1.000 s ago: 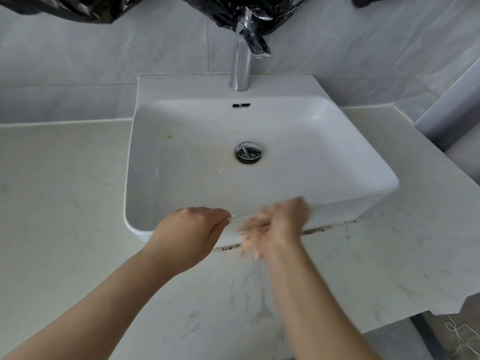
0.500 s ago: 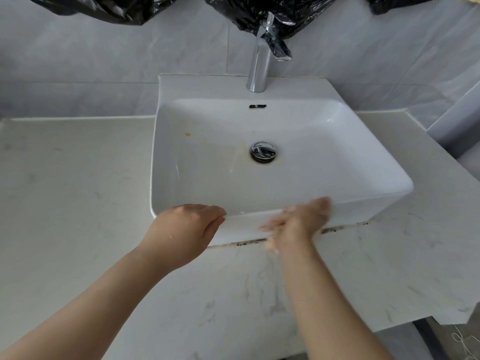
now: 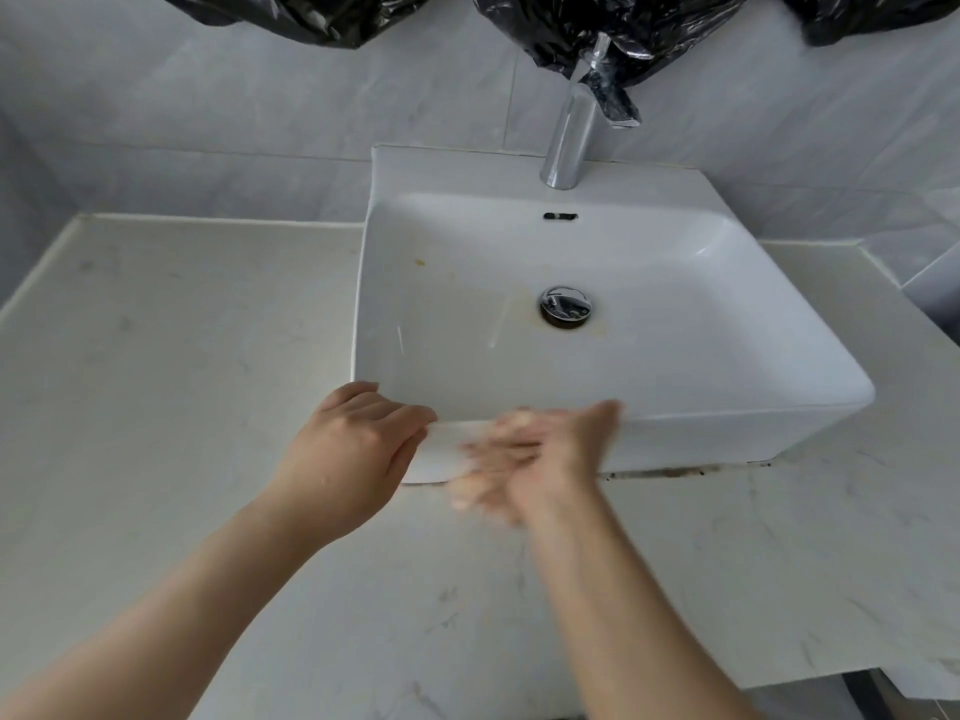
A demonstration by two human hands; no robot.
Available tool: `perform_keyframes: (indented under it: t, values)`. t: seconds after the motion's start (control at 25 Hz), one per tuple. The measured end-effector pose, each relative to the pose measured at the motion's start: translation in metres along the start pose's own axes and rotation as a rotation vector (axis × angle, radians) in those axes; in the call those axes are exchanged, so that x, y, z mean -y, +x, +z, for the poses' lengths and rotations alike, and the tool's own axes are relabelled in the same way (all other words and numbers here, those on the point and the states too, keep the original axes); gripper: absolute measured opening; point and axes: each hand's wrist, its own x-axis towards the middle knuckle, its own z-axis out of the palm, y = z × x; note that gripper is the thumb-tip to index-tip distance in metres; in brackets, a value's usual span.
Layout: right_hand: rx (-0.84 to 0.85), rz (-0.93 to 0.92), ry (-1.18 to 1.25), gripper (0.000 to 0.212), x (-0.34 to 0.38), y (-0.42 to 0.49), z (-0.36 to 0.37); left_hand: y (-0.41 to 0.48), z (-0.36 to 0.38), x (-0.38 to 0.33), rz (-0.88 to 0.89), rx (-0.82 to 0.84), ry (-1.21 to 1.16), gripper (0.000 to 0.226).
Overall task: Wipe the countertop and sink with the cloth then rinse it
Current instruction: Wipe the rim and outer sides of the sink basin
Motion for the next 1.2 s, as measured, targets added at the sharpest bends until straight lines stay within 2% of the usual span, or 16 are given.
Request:
perform_keyframes:
  t: [0.04, 0.12, 0.24, 0.36, 0.44, 0.52, 0.6, 0.68, 0.76, 0.84, 0.92, 1.0, 1.08, 1.2]
  values:
    - [-0.052, -0.101, 0.073, 0.073, 0.013, 0.002, -0.009, -0.001, 0.0, -0.001, -0.012, 0.013, 0.0, 0.035]
    - [-0.132, -0.163, 0.091, 0.062, 0.01, -0.004, -0.009, 0.0, 0.003, -0.005, -0.034, 0.019, -0.002, 0.035]
    - [0.033, -0.076, -0.072, 0.062, -0.03, -0.032, 0.02, 0.001, 0.004, -0.004, -0.026, 0.015, -0.048, 0.034]
    - [0.168, -0.036, -0.157, 0.074, -0.03, -0.042, 0.02, 0.002, 0.001, 0.0, -0.01, 0.05, -0.068, 0.035]
    - [0.067, -0.039, -0.098, 0.081, -0.012, -0.03, 0.007, 0.002, -0.002, -0.001, -0.014, 0.062, -0.081, 0.036]
    - [-0.012, -0.118, -0.004, 0.078, -0.004, -0.018, -0.003, -0.001, -0.001, -0.002, -0.015, 0.042, -0.094, 0.037]
    - [-0.028, -0.125, -0.026, 0.072, -0.017, -0.019, 0.004, -0.001, 0.001, -0.001, -0.003, 0.027, -0.115, 0.036]
    - [0.138, -0.006, -0.138, 0.075, -0.039, -0.037, 0.022, 0.001, 0.0, 0.001, 0.024, 0.037, -0.145, 0.035]
    - [0.342, 0.102, -0.209, 0.074, -0.06, -0.049, 0.033, -0.001, -0.006, 0.005, 0.017, 0.069, -0.281, 0.035]
    - [0.468, 0.142, -0.282, 0.071, -0.068, -0.056, 0.035, -0.011, -0.018, 0.008, -0.133, 0.024, -0.505, 0.036]
    - [0.631, 0.16, -0.342, 0.075, -0.067, -0.064, 0.037, -0.029, -0.029, 0.012, -0.363, -0.069, -0.621, 0.038]
    - [0.742, 0.151, -0.453, 0.077, -0.068, -0.076, 0.05, -0.045, -0.034, 0.015, -0.521, -0.077, -0.765, 0.035]
    - [0.789, 0.087, -0.678, 0.075, -0.07, -0.086, 0.068, -0.049, -0.04, 0.022, -0.687, -0.073, -0.938, 0.029]
    - [0.799, -0.118, -1.155, 0.071, -0.06, -0.082, 0.085, -0.038, -0.052, 0.031, -0.867, -0.075, -1.006, 0.016]
